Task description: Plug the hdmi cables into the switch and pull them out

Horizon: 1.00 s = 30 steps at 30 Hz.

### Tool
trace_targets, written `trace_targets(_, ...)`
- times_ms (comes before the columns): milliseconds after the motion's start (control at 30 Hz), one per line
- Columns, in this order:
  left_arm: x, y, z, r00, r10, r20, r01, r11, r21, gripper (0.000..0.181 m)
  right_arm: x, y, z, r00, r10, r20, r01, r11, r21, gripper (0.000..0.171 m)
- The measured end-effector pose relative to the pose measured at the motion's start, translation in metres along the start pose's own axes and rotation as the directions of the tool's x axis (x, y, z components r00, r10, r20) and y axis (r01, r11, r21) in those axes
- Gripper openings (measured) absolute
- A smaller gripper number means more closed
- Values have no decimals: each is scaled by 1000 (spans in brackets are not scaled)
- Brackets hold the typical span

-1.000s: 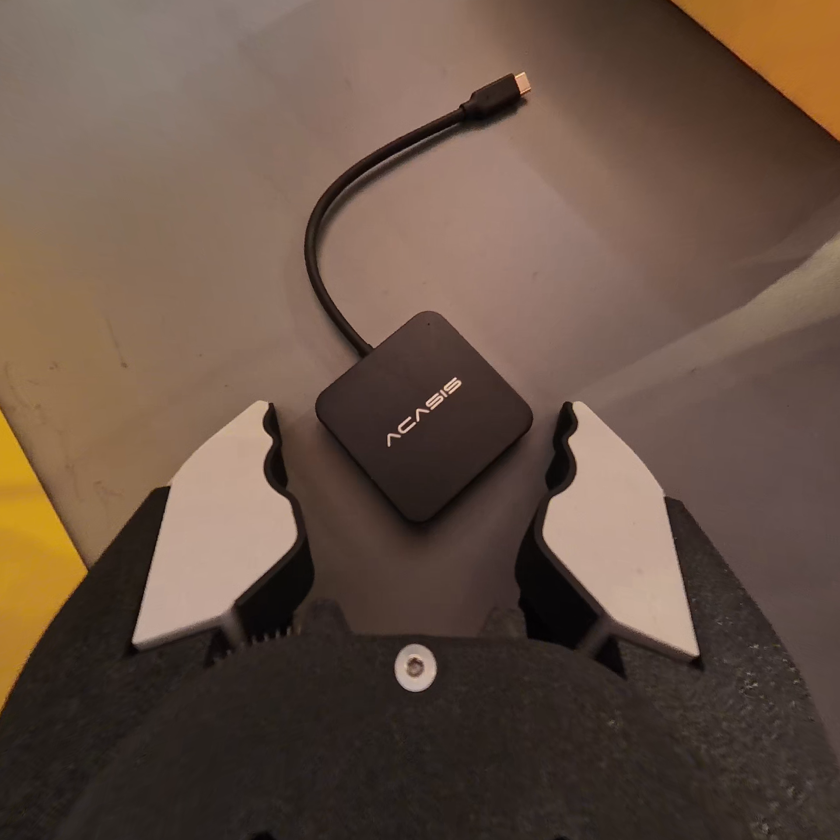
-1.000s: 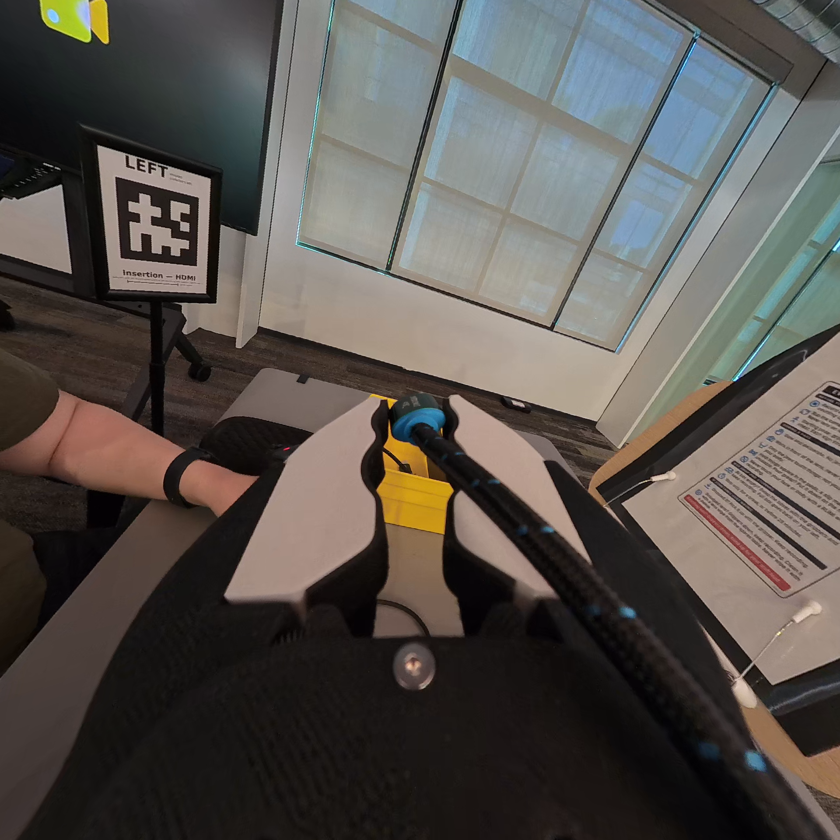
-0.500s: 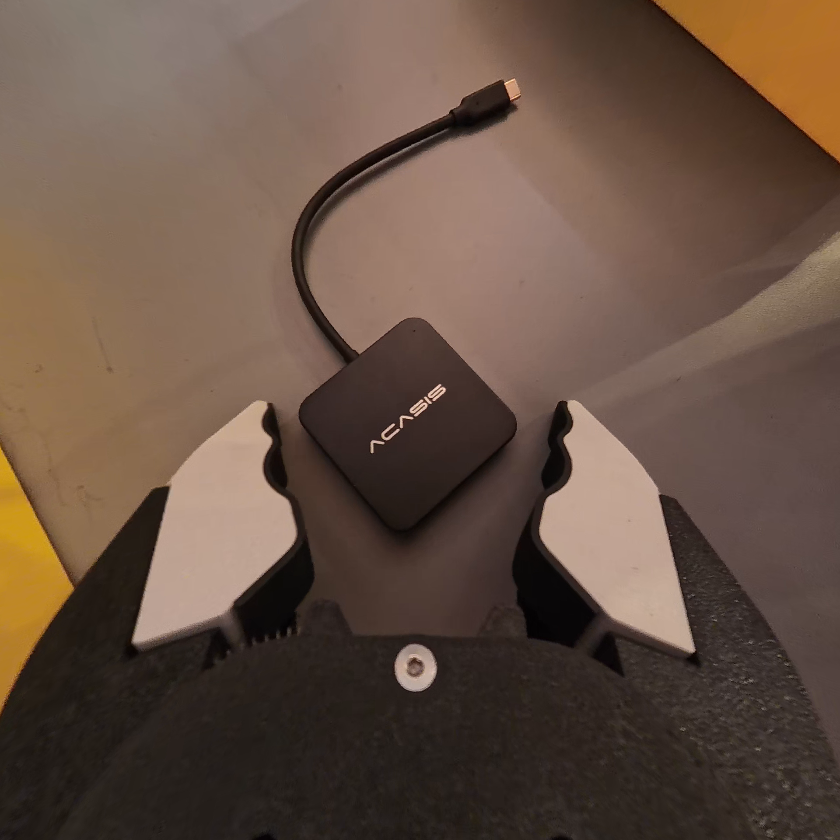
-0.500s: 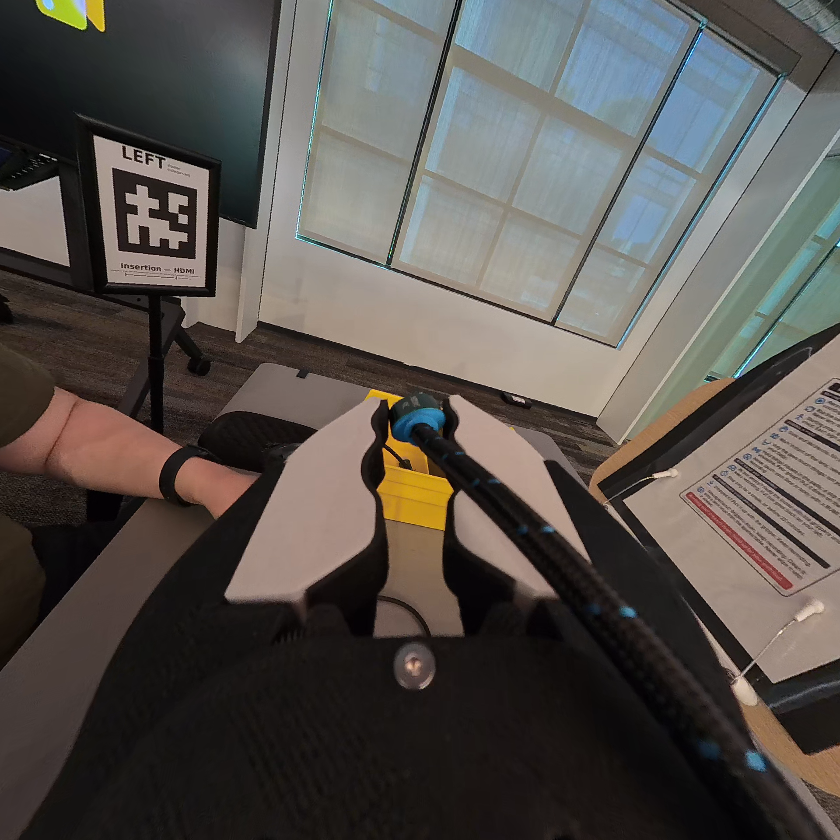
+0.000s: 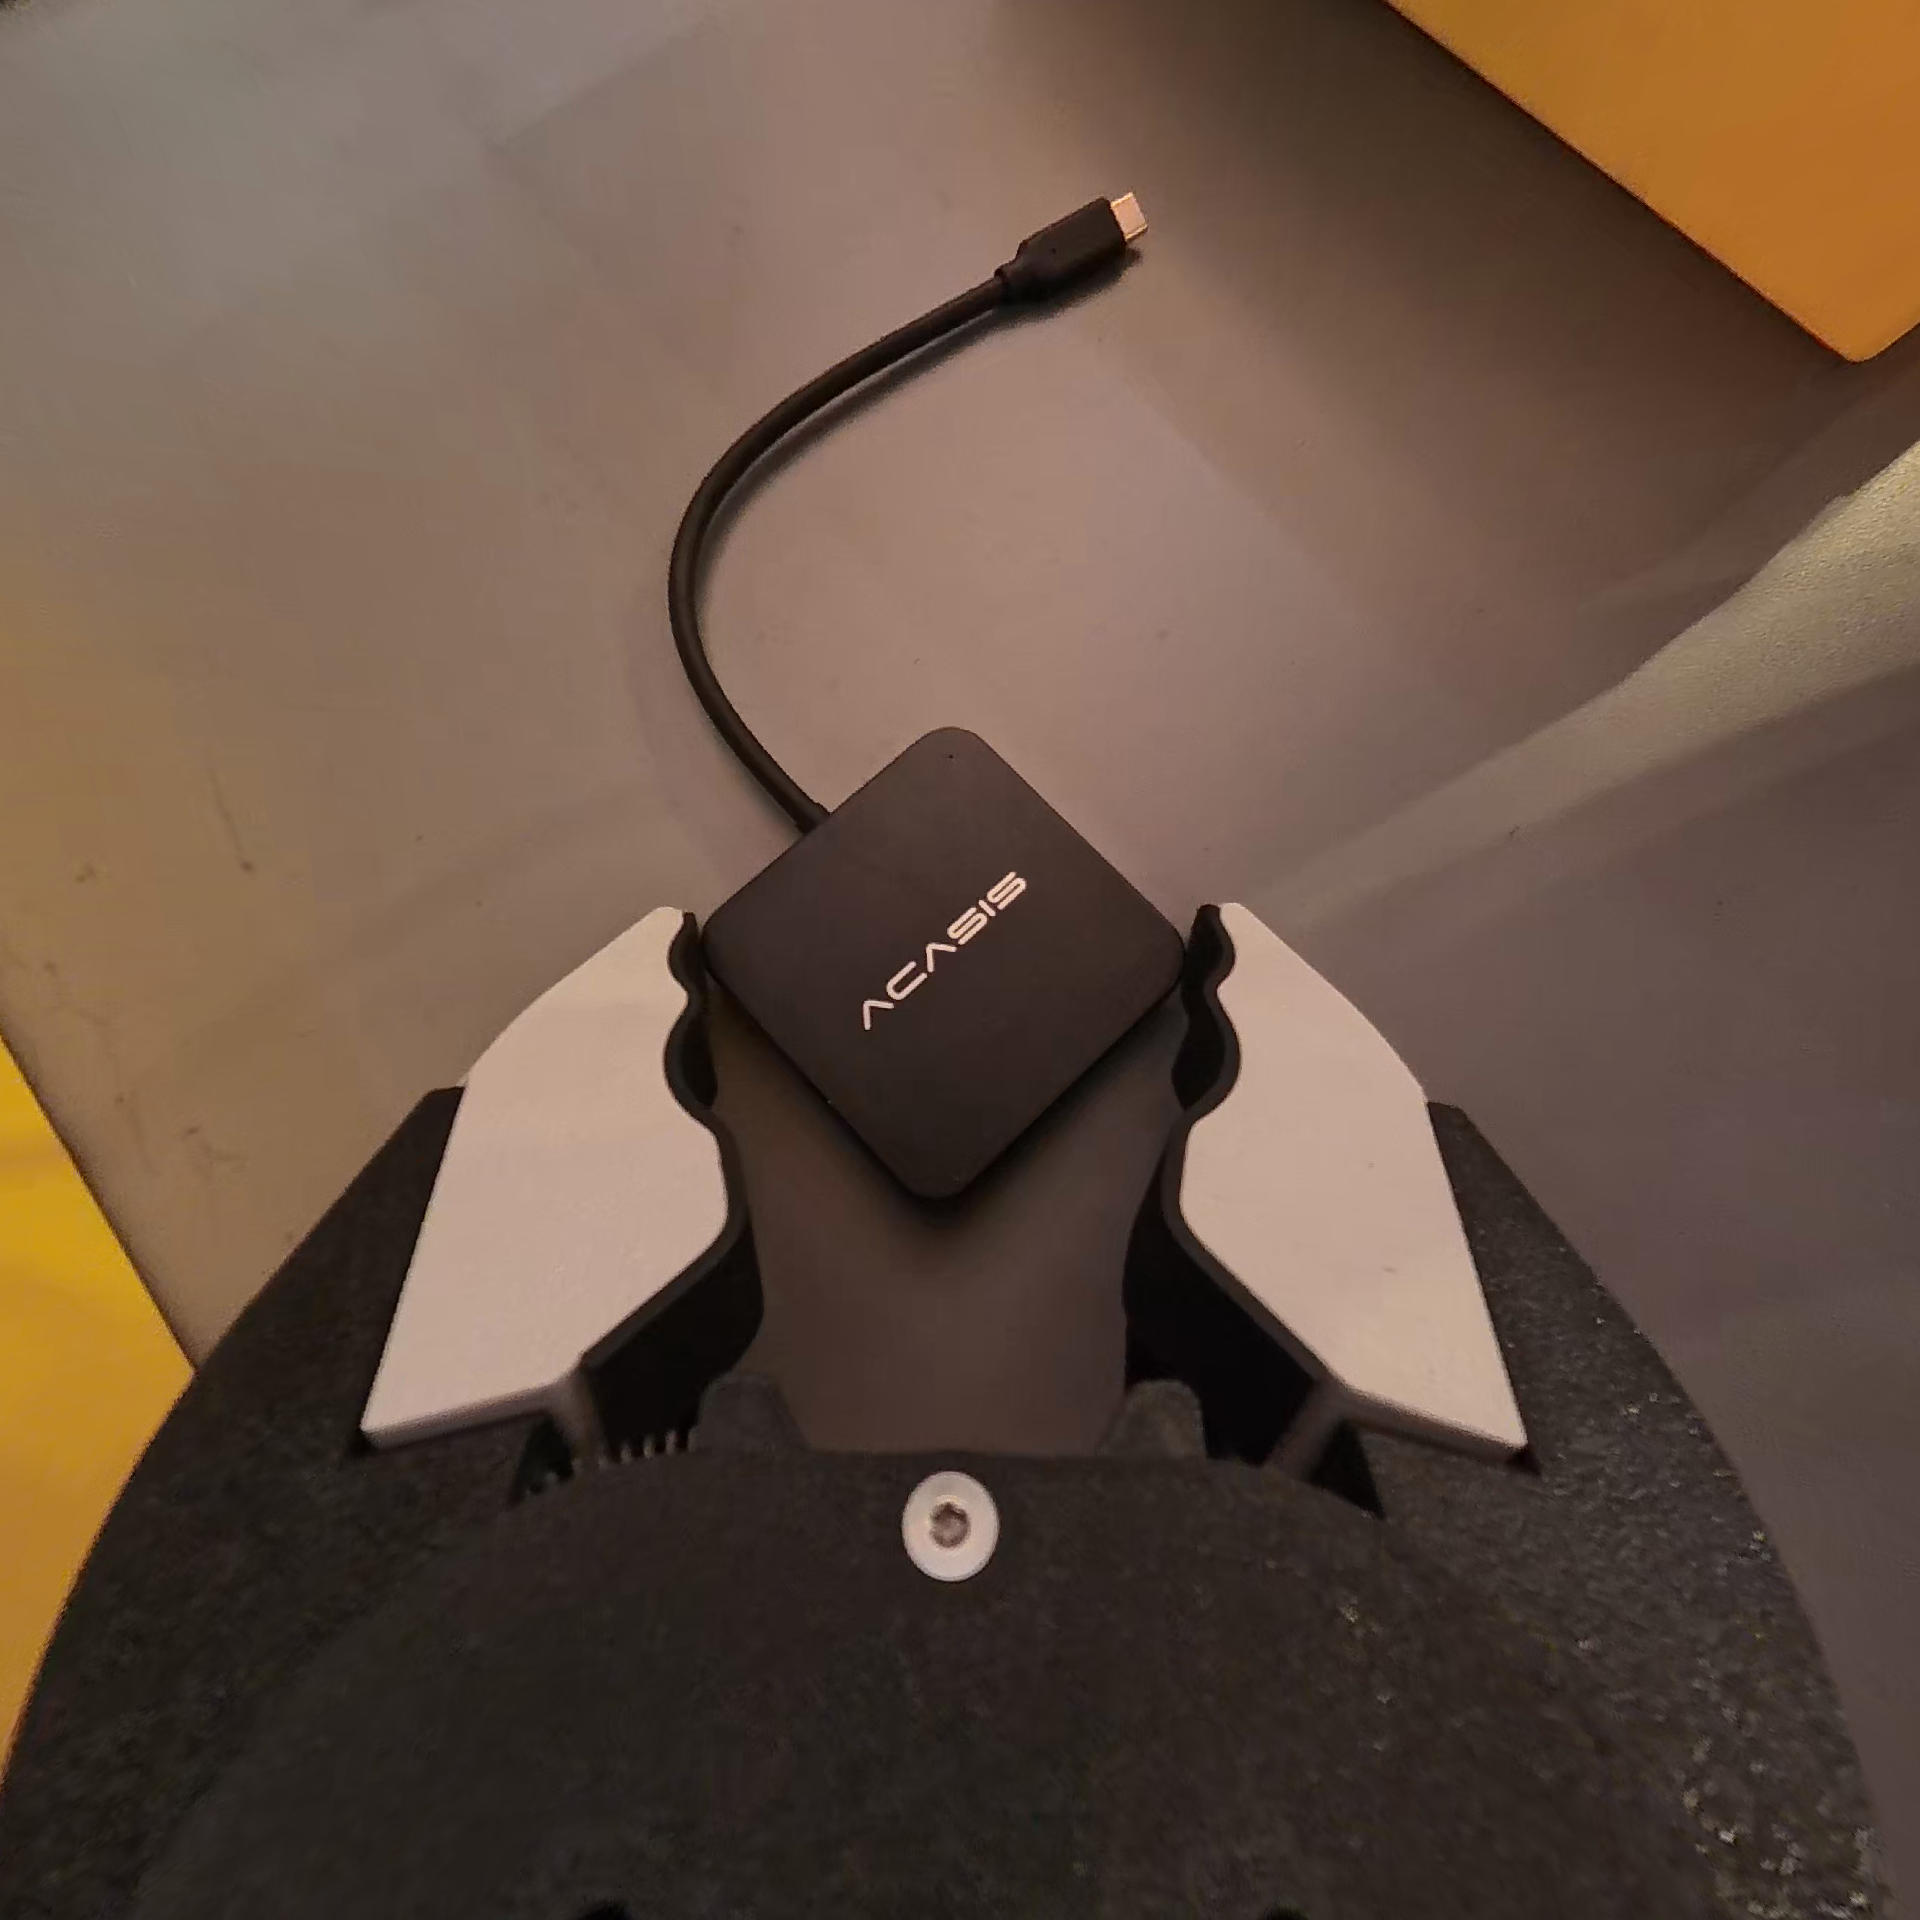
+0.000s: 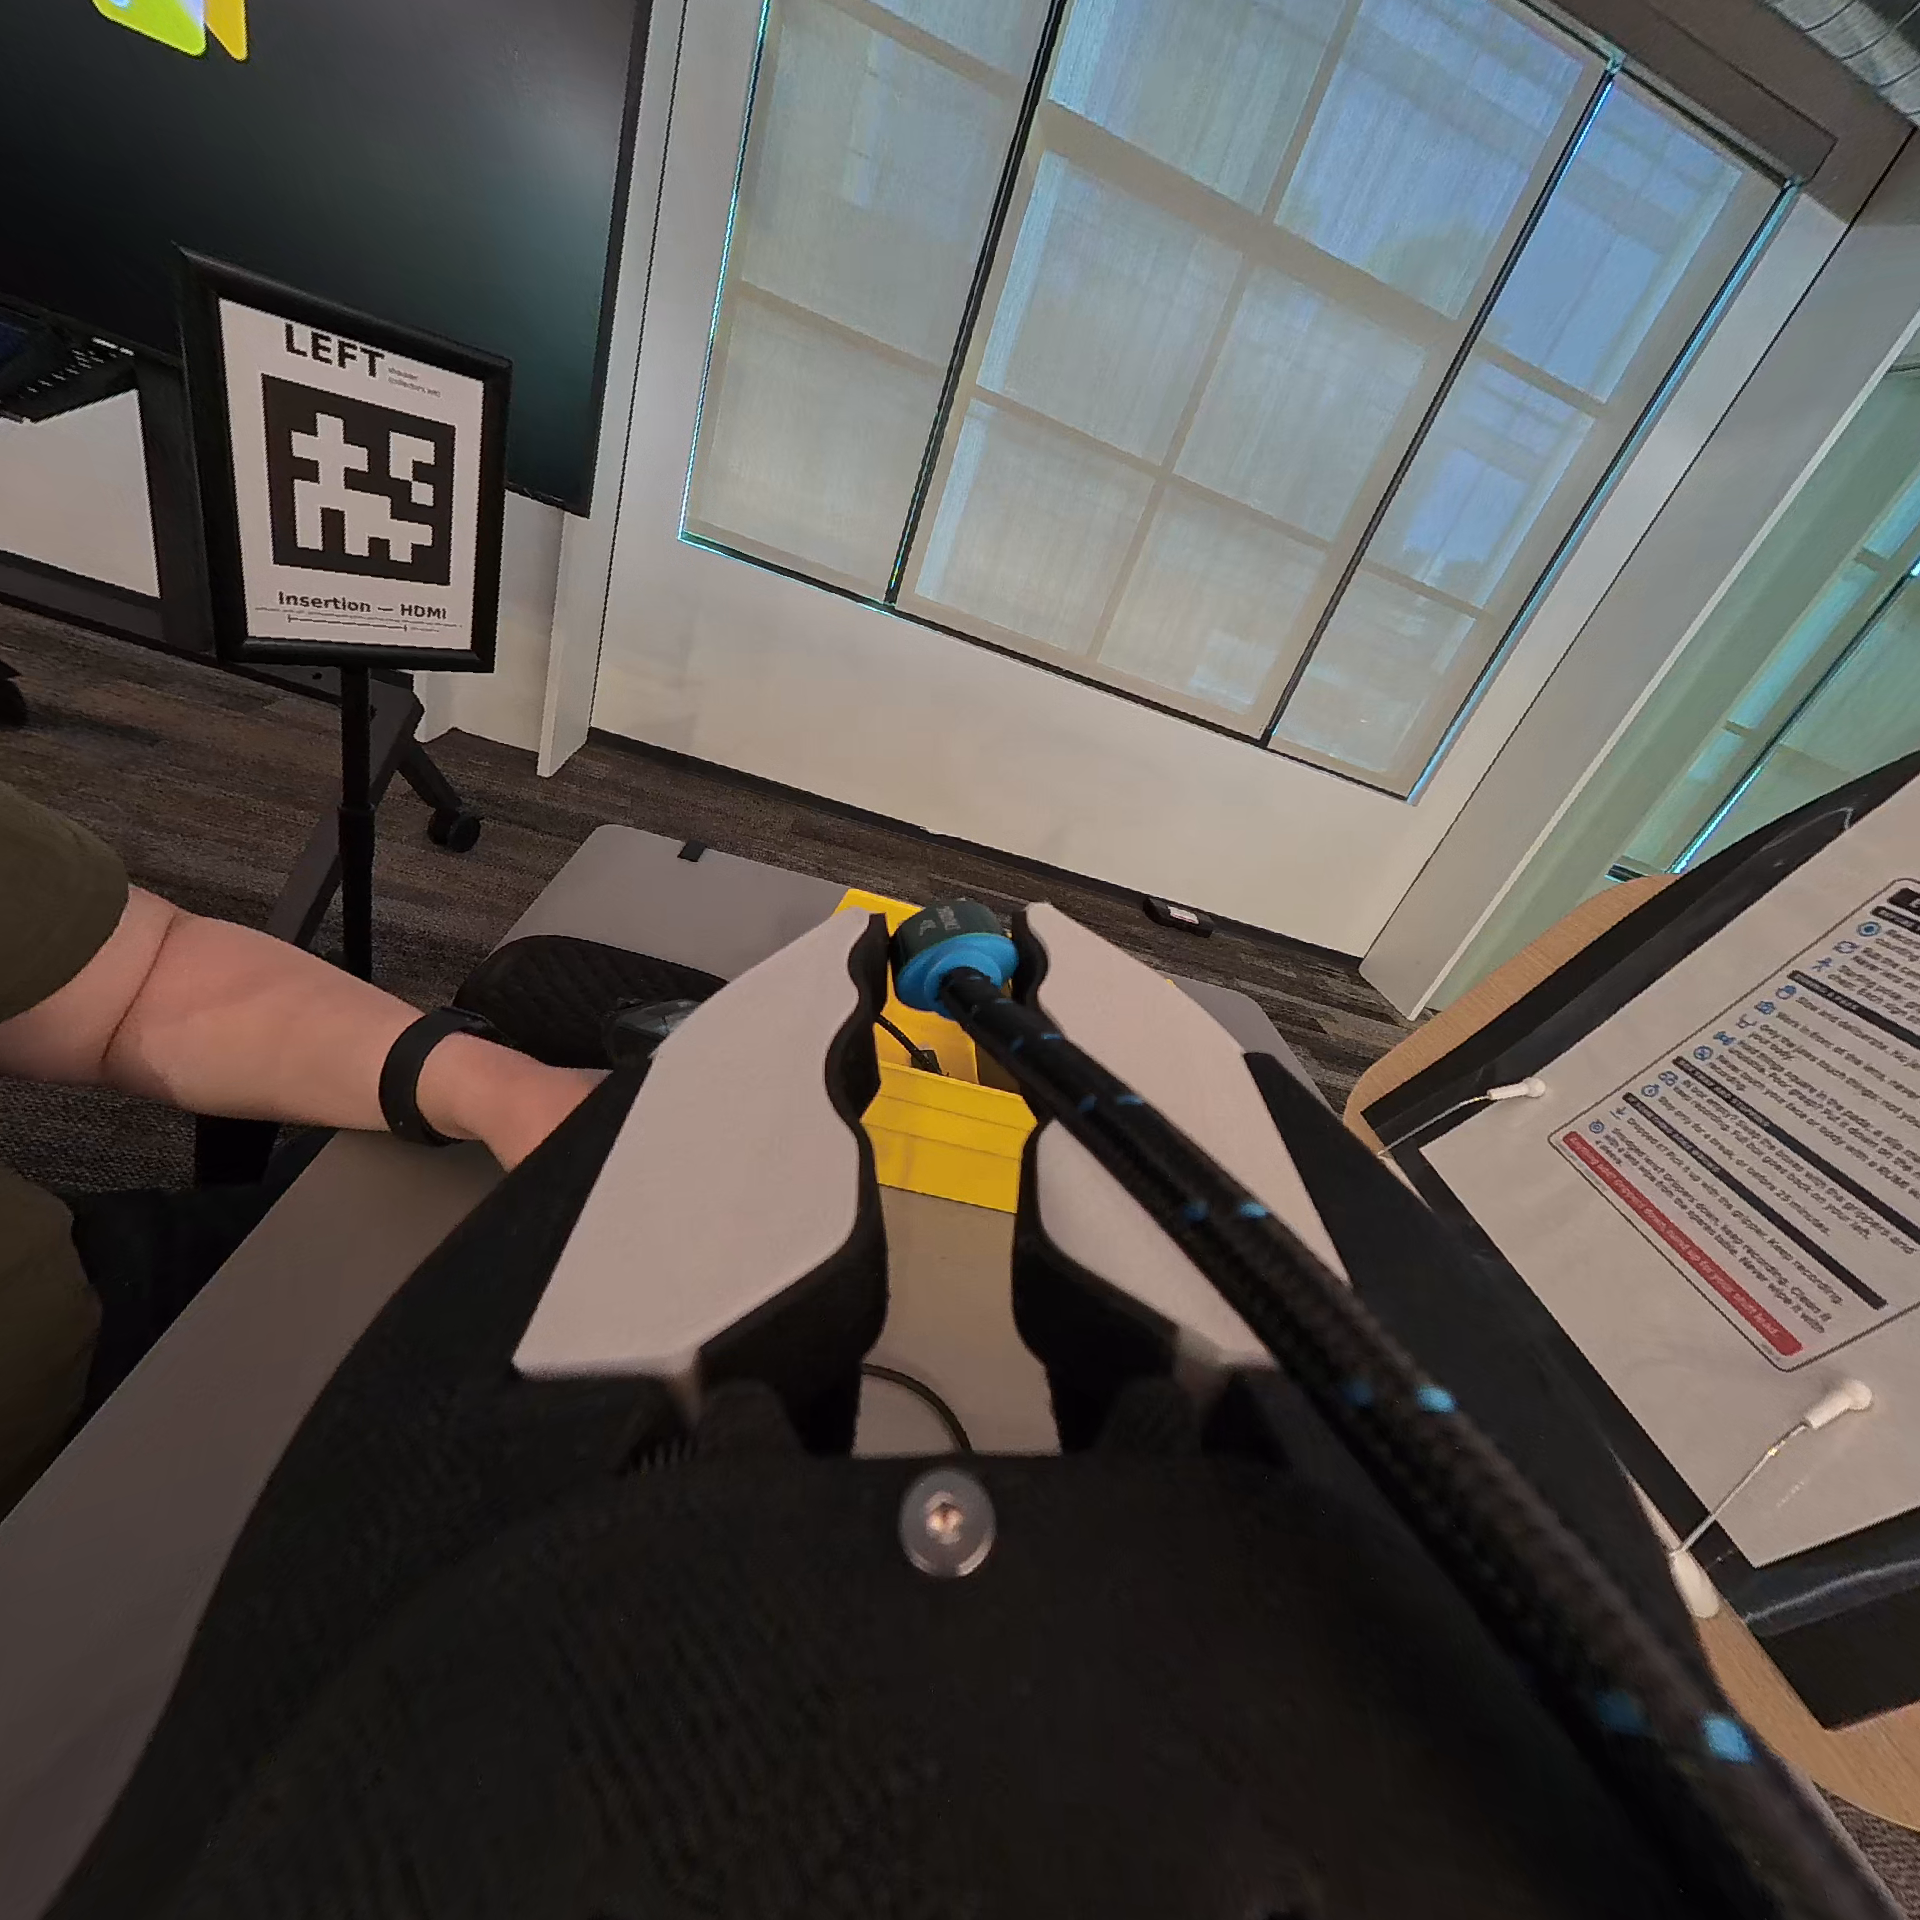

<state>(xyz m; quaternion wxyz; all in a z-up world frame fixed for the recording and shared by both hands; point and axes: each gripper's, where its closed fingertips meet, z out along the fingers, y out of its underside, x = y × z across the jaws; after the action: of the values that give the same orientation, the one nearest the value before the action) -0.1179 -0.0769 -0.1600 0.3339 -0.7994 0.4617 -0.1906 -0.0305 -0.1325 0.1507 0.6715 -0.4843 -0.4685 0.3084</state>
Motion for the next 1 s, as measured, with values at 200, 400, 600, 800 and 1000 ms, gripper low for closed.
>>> trace_targets(200, 3, -11, -10, 996, -55, -73, 59, 997, 53, 87, 0, 3, 1, 1000, 7, 4, -7, 1000, -6, 23)
trace_targets(400, 5, -26, -26, 989, -80, -125, 96, 987, 132, 88, -2, 10, 6, 1000, -1, 11, 2, 999, -37, 23)
trace_targets(600, 6, -31, -34, 981, -107, -163, 137, 974, 183, 88, -2, 12, 9, 1000, -3, 12, 3, 999, -45, 23)
trace_targets(800, 7, -34, -38, 978, -110, -174, 148, 964, 221, 87, -3, 12, 9, 1000, -1, 14, 2, 999, -43, 23)
trace_targets(1000, 10, -45, -48, 961, -145, -235, 208, 939, 275, 87, -5, 15, 13, 1000, 0, 26, 2, 998, -55, 22)
